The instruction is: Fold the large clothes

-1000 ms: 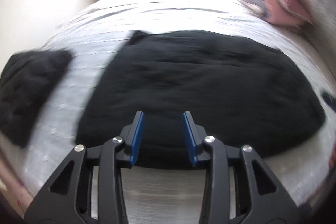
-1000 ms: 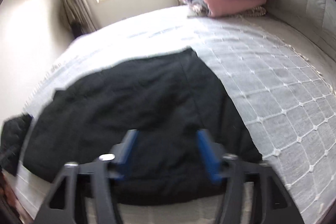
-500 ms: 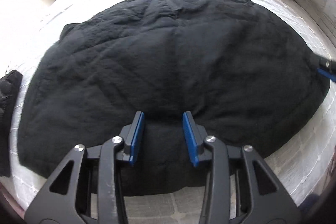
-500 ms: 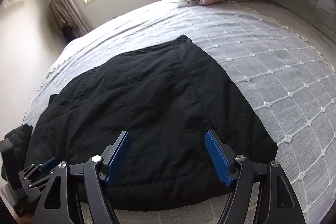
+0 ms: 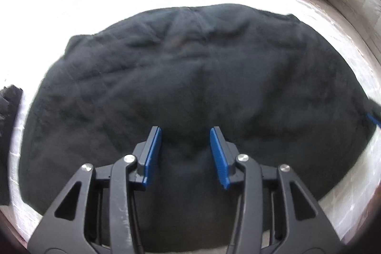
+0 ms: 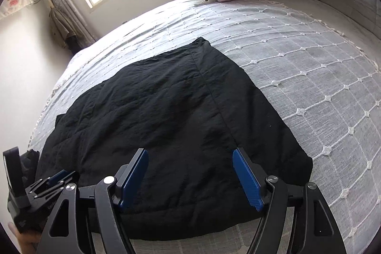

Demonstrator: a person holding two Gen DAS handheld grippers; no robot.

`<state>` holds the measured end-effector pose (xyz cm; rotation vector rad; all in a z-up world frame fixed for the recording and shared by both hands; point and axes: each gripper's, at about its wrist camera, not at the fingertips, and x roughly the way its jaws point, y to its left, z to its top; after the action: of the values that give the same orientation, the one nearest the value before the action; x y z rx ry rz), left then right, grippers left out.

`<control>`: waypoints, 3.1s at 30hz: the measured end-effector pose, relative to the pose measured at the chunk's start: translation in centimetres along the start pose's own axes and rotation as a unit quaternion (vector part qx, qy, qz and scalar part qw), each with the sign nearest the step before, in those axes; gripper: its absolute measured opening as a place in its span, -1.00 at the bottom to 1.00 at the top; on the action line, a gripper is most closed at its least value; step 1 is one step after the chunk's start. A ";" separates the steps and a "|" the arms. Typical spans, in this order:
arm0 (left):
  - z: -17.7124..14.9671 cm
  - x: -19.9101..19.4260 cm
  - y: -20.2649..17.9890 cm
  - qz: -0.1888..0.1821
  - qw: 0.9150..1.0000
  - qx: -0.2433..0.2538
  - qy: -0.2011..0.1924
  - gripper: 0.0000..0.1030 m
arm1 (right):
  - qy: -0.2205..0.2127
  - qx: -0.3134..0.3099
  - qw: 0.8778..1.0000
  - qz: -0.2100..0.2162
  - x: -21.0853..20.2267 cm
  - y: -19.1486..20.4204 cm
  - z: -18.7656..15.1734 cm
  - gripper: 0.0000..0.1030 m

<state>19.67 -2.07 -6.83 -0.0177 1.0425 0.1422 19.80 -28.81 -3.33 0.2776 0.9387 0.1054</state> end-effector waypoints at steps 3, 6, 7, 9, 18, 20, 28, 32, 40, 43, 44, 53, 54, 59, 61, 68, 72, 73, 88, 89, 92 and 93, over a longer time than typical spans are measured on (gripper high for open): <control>2.5 0.9 -0.3 -0.002 1.000 0.005 -0.003 -0.11 | -0.006 0.012 1.000 0.014 -0.3 -0.1 0.1 0.49; 4.8 2.4 -0.8 0.006 1.000 0.009 0.000 -0.11 | -0.006 0.011 1.000 0.014 -0.3 0.0 0.1 0.51; 5.7 3.0 -1.0 0.008 1.000 0.011 0.001 -0.11 | -0.004 0.009 1.000 0.008 -0.2 0.1 0.1 0.51; 7.6 4.3 -1.1 0.018 1.000 0.009 0.004 -0.11 | -0.001 0.009 1.000 0.004 0.0 0.0 0.1 0.51; 9.7 8.3 -0.7 0.041 0.999 -0.019 0.025 -0.11 | 0.006 0.014 1.000 0.001 0.2 -0.3 0.1 0.51; 10.8 7.9 -0.9 0.035 0.999 -0.016 0.018 -0.11 | 0.006 0.015 1.000 0.002 0.2 -0.3 0.1 0.51; 12.8 11.7 -0.4 0.041 0.998 -0.039 0.038 -0.11 | 0.008 0.014 1.000 0.004 0.3 -0.1 0.0 0.51; 12.4 11.4 -1.4 0.062 0.998 -0.017 0.019 -0.11 | 0.013 0.020 1.000 0.001 0.5 -0.6 0.1 0.51; 11.3 8.6 0.4 0.045 0.998 -0.035 0.018 -0.11 | 0.010 0.025 1.000 0.002 0.3 -1.1 0.1 0.51; 8.5 5.4 0.8 0.025 0.999 -0.036 0.005 -0.11 | 0.009 0.040 0.999 -0.001 0.2 -2.0 0.1 0.51; 7.3 4.4 1.1 0.018 0.999 -0.040 0.000 -0.11 | 0.008 0.047 0.999 -0.003 0.1 -2.4 0.1 0.51; -1.9 -3.7 2.4 -0.041 0.997 -0.063 -0.007 -0.04 | -0.015 0.201 0.979 0.011 -1.5 -8.4 -0.3 0.51; -2.5 -4.0 2.5 -0.054 0.997 -0.064 -0.005 -0.04 | -0.015 0.220 0.975 0.011 -1.5 -9.0 -0.5 0.51; -4.3 -3.0 2.3 -0.080 0.994 -0.081 0.004 -0.04 | -0.049 0.338 0.940 0.018 -2.5 -11.1 -2.5 0.53; -5.0 -2.8 2.4 -0.071 0.995 -0.073 -0.003 -0.04 | -0.063 0.399 0.915 0.022 -2.8 -12.3 -4.1 0.53; -6.0 -2.1 1.9 -0.065 0.997 -0.035 -0.024 -0.03 | 0.007 0.444 0.890 0.108 1.2 -13.4 -6.0 0.53; -5.6 -2.8 1.4 -0.094 0.994 -0.038 -0.031 -0.03 | 0.004 0.418 0.899 0.128 1.7 -11.9 -5.4 0.56; -5.7 -3.0 1.2 -0.100 0.994 -0.037 -0.034 -0.03 | 0.001 0.406 0.906 0.120 1.7 -11.4 -5.1 0.56; -7.1 -2.7 -2.3 -0.057 0.997 0.039 -0.036 0.01 | -0.002 0.381 0.919 0.103 2.4 -9.4 -5.7 0.56; -7.2 -2.6 -2.6 -0.050 0.997 0.042 -0.036 0.02 | -0.003 0.382 0.918 0.103 2.4 -9.4 -5.8 0.56; -7.3 -2.7 -2.9 -0.037 0.997 0.046 -0.039 0.02 | -0.007 0.383 0.917 0.108 2.5 -9.2 -5.7 0.56; -7.4 -2.7 -2.9 -0.038 0.998 0.044 -0.040 0.02 | -0.010 0.387 0.915 0.116 2.7 -9.2 -5.5 0.56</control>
<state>12.38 -5.80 -8.39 0.0286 0.9667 0.0276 16.68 -36.04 -11.05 1.1255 0.8886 -0.0588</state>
